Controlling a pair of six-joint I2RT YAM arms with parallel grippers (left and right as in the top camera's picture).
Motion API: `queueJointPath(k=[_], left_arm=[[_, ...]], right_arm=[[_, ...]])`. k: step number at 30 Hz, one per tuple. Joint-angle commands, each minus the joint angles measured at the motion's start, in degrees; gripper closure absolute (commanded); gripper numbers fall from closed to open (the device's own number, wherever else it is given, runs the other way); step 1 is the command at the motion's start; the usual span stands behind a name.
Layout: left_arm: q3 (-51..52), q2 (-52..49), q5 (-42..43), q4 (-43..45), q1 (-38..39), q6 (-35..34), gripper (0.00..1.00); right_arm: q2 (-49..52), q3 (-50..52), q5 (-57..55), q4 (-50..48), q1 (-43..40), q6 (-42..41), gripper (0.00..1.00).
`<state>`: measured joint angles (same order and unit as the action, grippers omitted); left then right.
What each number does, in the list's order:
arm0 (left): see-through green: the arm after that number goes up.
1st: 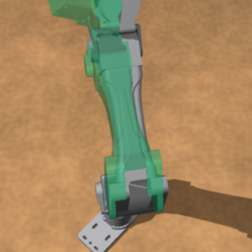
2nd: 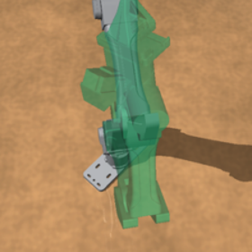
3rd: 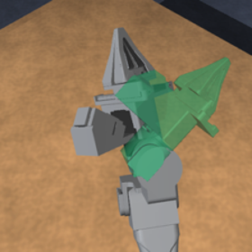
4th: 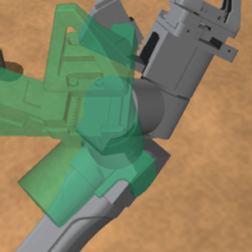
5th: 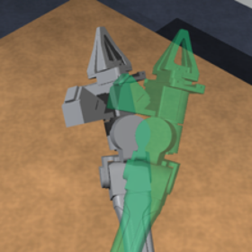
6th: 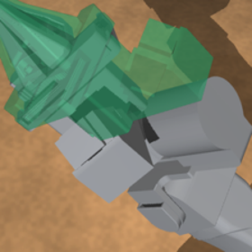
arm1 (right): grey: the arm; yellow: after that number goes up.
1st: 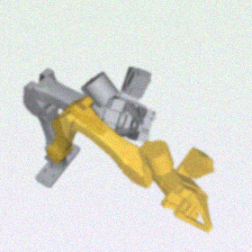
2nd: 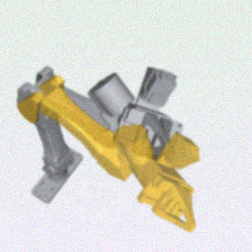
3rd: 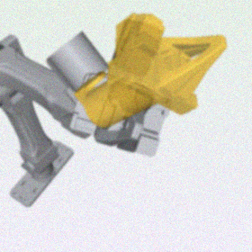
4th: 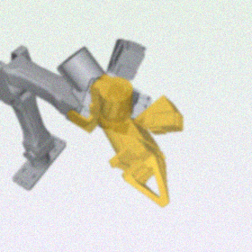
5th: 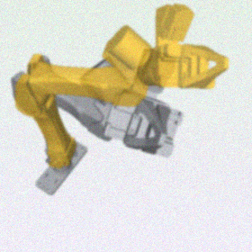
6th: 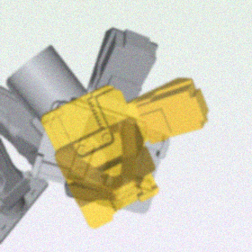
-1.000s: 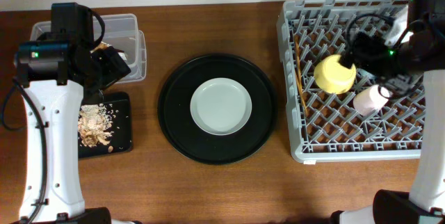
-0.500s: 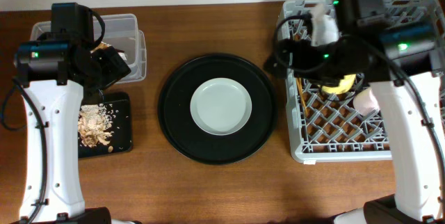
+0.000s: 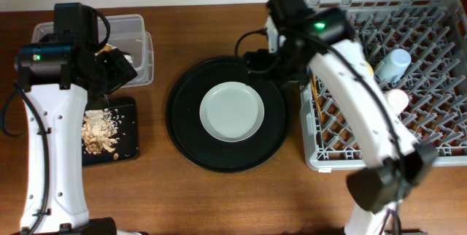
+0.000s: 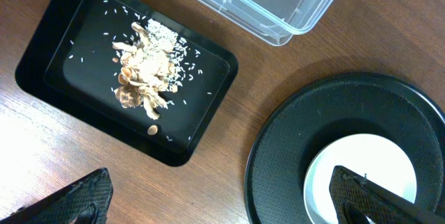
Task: Sort waste into correct bins and load items into the dishwasher rack
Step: 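Reach the right gripper to the light blue plate rim and grip it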
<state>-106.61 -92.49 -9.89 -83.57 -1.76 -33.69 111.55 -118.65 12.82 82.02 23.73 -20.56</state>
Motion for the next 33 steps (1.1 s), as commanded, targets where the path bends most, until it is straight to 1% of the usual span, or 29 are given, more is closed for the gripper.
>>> queueJointPath(k=[1, 2, 4, 8, 9, 10, 14, 20, 26, 28, 33], left_arm=[[0.0, -0.4, -0.5, -0.1, -0.3, -0.2, 0.01], [0.0, -0.4, -0.5, -0.1, -0.3, -0.2, 0.01], [0.0, -0.4, -0.5, -0.1, -0.3, -0.2, 0.01], [0.0, -0.4, -0.5, -0.1, -0.3, -0.2, 0.01], [0.0, -0.4, -0.5, -0.1, -0.3, -0.2, 0.01], [0.0, -0.4, -0.5, -0.1, -0.3, -0.1, 0.01], [0.0, -0.4, -0.5, -0.1, -0.3, -0.2, 0.01], [0.0, -0.4, -0.5, -0.1, -0.3, -0.2, 0.01], [0.0, -0.4, -0.5, -0.1, -0.3, -0.2, 0.01], [0.0, -0.4, -0.5, -0.1, -0.3, -0.2, 0.01], [0.0, -0.4, -0.5, -0.1, -0.3, -0.2, 0.01]], right_arm=[[5.3, 0.4, -4.1, 0.3, 0.0, 0.2, 0.03], [6.3, 0.4, -4.9, 0.5, 0.0, 0.4, 0.08], [8.7, 0.4, -6.1, 1.1, -0.1, 0.7, 0.21], [12.0, 0.4, -6.0, 1.9, -0.1, 3.1, 0.36], [12.8, 0.4, -6.0, 2.0, -0.1, 3.8, 0.42], [13.6, 0.4, -6.3, 2.0, -0.1, 3.8, 0.44], [17.1, 0.4, -10.6, 2.6, -0.1, 3.9, 0.45], [22.0, 0.4, -10.6, 1.0, -0.1, 5.2, 0.45], [24.6, 0.4, -10.4, -1.5, -0.1, 5.1, 0.53], [24.9, 0.4, -9.8, -2.0, -0.1, 5.1, 0.58], [24.9, 3.3, -9.6, -5.0, -0.1, 5.1, 0.59]])
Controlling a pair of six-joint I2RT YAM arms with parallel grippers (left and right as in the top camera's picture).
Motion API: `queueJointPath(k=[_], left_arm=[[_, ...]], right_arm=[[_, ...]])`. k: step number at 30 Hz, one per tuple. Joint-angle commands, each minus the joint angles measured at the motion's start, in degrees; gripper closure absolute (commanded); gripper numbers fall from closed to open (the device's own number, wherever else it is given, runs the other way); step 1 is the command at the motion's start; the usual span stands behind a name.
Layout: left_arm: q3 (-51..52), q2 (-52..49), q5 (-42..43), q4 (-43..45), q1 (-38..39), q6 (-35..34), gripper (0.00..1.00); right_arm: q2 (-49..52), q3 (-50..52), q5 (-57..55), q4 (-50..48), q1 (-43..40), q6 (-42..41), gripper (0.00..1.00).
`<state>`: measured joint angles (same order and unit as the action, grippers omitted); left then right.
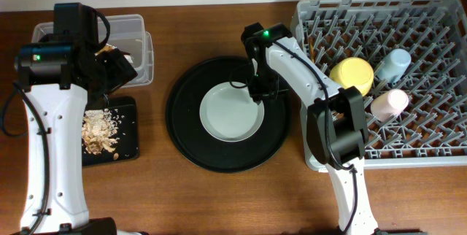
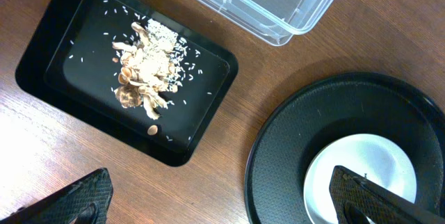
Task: Sort waste into correct bins and load items into the dishwasher rack
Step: 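Reach the right gripper to the light blue plate rim and grip it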
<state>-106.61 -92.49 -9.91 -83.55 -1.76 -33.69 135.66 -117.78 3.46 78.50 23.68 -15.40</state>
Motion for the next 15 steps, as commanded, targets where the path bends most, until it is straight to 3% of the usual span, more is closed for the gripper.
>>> queueJointPath(k=[1, 8, 10, 13, 15], left_arm=[[0.0, -0.4, -0.4, -0.1, -0.3, -0.2, 0.01], [0.0, -0.4, -0.4, -0.1, -0.3, -0.2, 0.01], [0.0, -0.4, -0.4, -0.1, -0.3, -0.2, 0.01], [0.0, -0.4, -0.4, -0.1, -0.3, -0.2, 0.01], [0.0, -0.4, -0.4, -0.1, -0.3, -0.2, 0.01]], right_arm=[[0.8, 3.7, -0.3, -2.6, 0.0, -0.1, 0.59], [0.8, 7.6, 0.4, -6.2, 0.0, -0.5, 0.7], [0.8, 7.6, 0.6, -6.1, -0.1, -0.5, 0.77], [0.6, 7.3, 1.0, -5.3, -0.1, -1.4, 0.96], [0.4, 6.2, 1.0, -4.3, -0.1, -1.4, 0.96]])
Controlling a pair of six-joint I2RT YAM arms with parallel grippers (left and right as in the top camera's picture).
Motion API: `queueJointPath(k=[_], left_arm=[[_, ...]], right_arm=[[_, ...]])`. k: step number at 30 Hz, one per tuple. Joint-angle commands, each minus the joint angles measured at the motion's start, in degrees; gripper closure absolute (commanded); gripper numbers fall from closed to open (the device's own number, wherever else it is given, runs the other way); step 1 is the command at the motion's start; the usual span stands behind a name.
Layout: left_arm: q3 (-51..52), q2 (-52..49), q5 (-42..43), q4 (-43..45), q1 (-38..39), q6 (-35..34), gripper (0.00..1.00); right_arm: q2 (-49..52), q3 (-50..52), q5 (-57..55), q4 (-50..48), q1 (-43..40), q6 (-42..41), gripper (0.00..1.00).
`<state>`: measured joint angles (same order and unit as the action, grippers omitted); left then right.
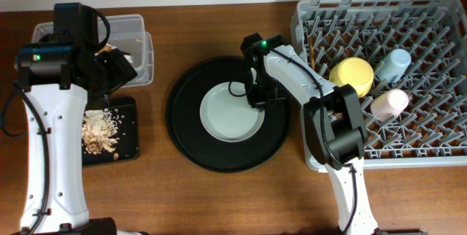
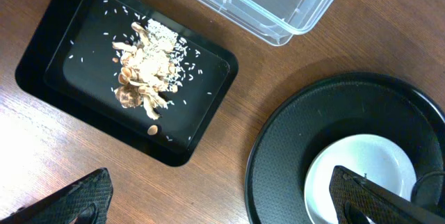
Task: Sort waste into correct bins and load items into the dishwasher rack
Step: 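Reach the right gripper to the light blue plate rim and grip it, then lift the plate with the right gripper and carry it to the rack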
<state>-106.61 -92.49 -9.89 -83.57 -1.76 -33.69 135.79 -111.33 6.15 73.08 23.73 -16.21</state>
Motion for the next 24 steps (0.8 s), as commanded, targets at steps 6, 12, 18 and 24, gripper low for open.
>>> queueJointPath(k=[6, 12, 18, 24], left_arm=[[0.0, -0.4, -0.5, -0.1, -0.3, -0.2, 0.01], [0.0, -0.4, -0.5, -0.1, -0.3, -0.2, 0.01], [0.0, -0.4, -0.5, -0.1, -0.3, -0.2, 0.01], [0.0, -0.4, -0.5, -0.1, -0.3, -0.2, 0.01]], right_arm=[[-2.6, -10.5, -2.4, 9.1, -1.9, -0.6, 0.96], [-5.9, -28.4, -7.3, 19.4, -8.2, -0.8, 0.96], [-7.0, -41.2, -21.0, 24.3, -16.2, -6.8, 0.96], [-7.3, -41.4, -37.9, 24.2, -20.4, -14.6, 0.96]])
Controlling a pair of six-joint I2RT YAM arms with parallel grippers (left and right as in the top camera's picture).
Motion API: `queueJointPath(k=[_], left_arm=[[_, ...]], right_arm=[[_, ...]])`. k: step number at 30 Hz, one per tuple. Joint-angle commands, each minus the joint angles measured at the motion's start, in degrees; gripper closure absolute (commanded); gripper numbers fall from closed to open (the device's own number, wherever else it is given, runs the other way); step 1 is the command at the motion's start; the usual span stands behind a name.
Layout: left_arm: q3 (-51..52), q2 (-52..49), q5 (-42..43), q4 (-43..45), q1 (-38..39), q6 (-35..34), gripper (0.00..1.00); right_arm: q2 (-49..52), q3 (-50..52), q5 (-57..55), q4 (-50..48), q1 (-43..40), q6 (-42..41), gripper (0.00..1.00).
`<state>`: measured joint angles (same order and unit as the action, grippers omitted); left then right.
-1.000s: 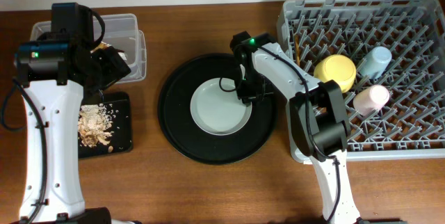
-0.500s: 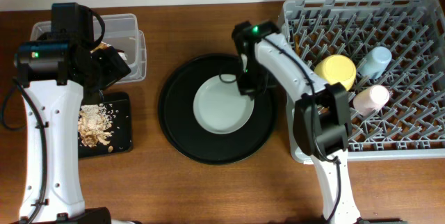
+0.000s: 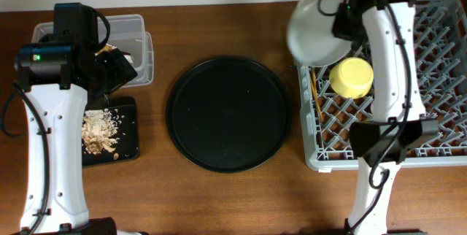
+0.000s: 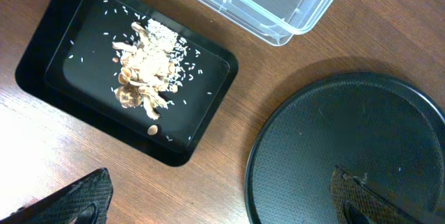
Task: Sort waste into correct bins and load items into the dishwasher rack
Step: 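Lift the plate with the right gripper and carry it to the rack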
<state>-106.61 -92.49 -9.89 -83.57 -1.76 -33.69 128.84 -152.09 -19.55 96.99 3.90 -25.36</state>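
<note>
A white plate (image 3: 315,20) hangs tilted over the near-left corner of the grey dishwasher rack (image 3: 438,82), with my right gripper (image 3: 347,10) shut on its right edge. The round black tray (image 3: 228,113) at the table's middle is bare; the left wrist view shows it (image 4: 348,154) too. My left gripper (image 3: 117,71) hovers by the clear bin (image 3: 125,41), and its fingers (image 4: 83,196) stand wide open over the wood with nothing between them. The black rectangular tray (image 4: 125,64) holds food scraps and rice (image 4: 144,67).
A yellow cup (image 3: 352,76) sits upside down in the rack just below the plate. Some white bits lie in the clear bin (image 4: 278,1). The right arm's links (image 3: 394,82) cross over the rack. The scrap tray (image 3: 102,129) lies near the table's left edge.
The right gripper was at the plate's right edge on the round tray; now it holds the plate up over the rack's left corner. The tray is bare. The left arm has not moved.
The right arm reached over the rack's left side while the plate lay on the round tray. Then its gripper was at the plate's upper right edge, then lower on that edge. Now the plate is lifted to the rack. The left gripper stayed open throughout.
</note>
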Motion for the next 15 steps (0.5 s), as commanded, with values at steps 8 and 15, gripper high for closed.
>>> queueJointPath(k=[8, 15], left_arm=[[0.0, -0.4, -0.5, -0.1, -0.3, -0.2, 0.01], [0.0, -0.4, -0.5, -0.1, -0.3, -0.2, 0.01]], right_arm=[[0.0, 0.5, -17.4, -4.7, -0.5, -6.1, 0.96], [0.0, 7.3, -17.6, -10.0, -0.1, -6.1, 0.96]])
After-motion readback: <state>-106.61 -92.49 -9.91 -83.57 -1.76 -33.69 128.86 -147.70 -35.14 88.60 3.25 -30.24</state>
